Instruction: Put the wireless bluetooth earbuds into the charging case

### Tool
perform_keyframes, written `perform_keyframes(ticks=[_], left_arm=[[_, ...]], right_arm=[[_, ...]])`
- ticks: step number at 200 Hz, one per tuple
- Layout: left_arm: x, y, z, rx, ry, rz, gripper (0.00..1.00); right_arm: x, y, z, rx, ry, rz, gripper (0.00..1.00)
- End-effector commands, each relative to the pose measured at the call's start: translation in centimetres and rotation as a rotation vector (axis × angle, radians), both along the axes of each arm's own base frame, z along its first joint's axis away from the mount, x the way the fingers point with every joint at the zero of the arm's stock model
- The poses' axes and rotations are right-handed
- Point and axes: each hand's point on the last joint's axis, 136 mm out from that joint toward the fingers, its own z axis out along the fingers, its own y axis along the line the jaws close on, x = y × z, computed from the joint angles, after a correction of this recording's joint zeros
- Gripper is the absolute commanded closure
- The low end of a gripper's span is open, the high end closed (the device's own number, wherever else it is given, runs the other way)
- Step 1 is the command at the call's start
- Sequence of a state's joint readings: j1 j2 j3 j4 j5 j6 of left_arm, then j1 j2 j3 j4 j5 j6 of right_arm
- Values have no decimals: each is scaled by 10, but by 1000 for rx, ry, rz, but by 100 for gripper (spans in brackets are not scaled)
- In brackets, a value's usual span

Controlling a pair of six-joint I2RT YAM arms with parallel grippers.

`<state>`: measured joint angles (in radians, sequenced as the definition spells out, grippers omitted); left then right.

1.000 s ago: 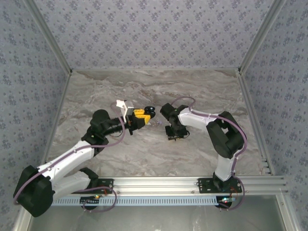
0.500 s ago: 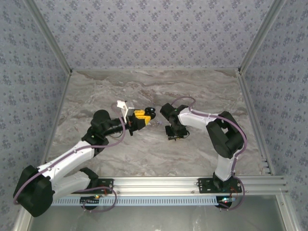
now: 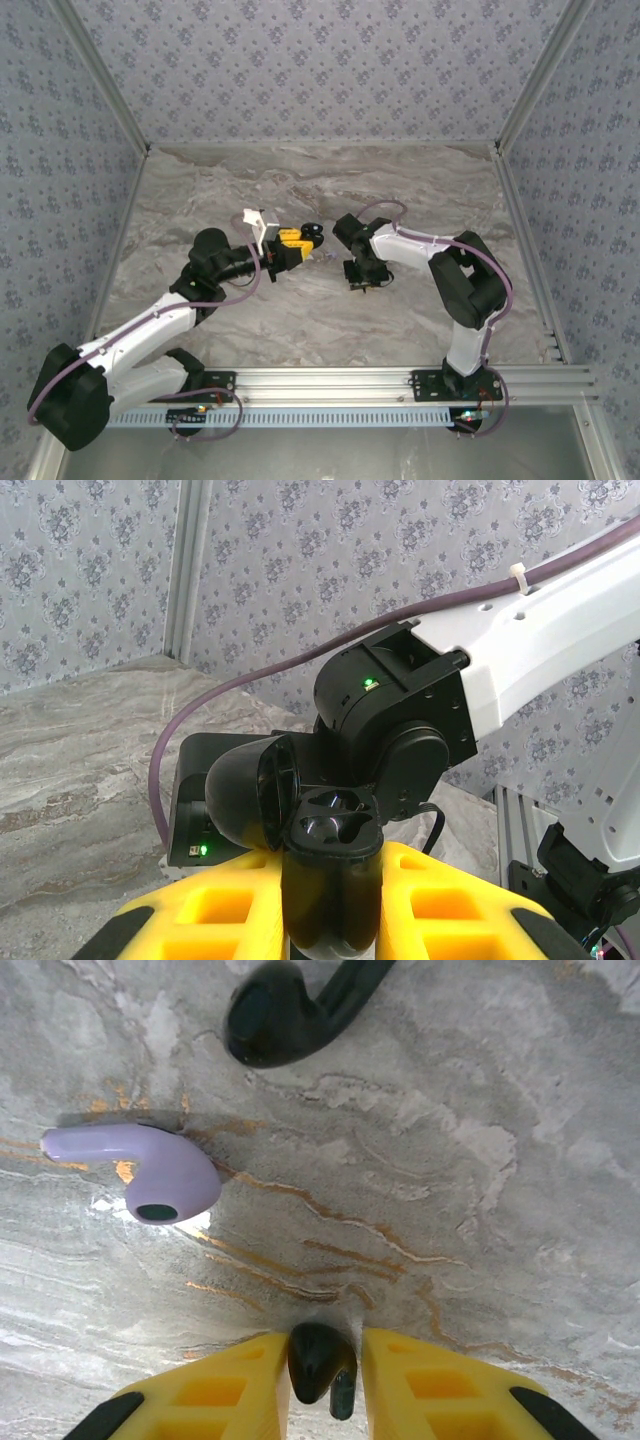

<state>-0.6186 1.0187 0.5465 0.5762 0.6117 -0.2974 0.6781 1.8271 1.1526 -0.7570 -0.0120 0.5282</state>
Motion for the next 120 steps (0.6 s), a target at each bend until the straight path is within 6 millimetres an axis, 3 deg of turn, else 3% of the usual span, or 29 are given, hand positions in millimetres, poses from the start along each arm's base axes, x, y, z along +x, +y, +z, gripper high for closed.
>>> perform_keyframes(ticks=[1, 66, 120], left_arm=[[-6, 1, 12, -20, -43, -7, 79], [-6, 1, 10, -15, -40, -7, 79], [-6, 2, 10, -16, -40, -6, 79]], right_arm=[[11, 9, 5, 42, -33, -21, 74], [12, 9, 1, 41, -28, -26, 71], [11, 5, -11, 15, -20, -32, 77]])
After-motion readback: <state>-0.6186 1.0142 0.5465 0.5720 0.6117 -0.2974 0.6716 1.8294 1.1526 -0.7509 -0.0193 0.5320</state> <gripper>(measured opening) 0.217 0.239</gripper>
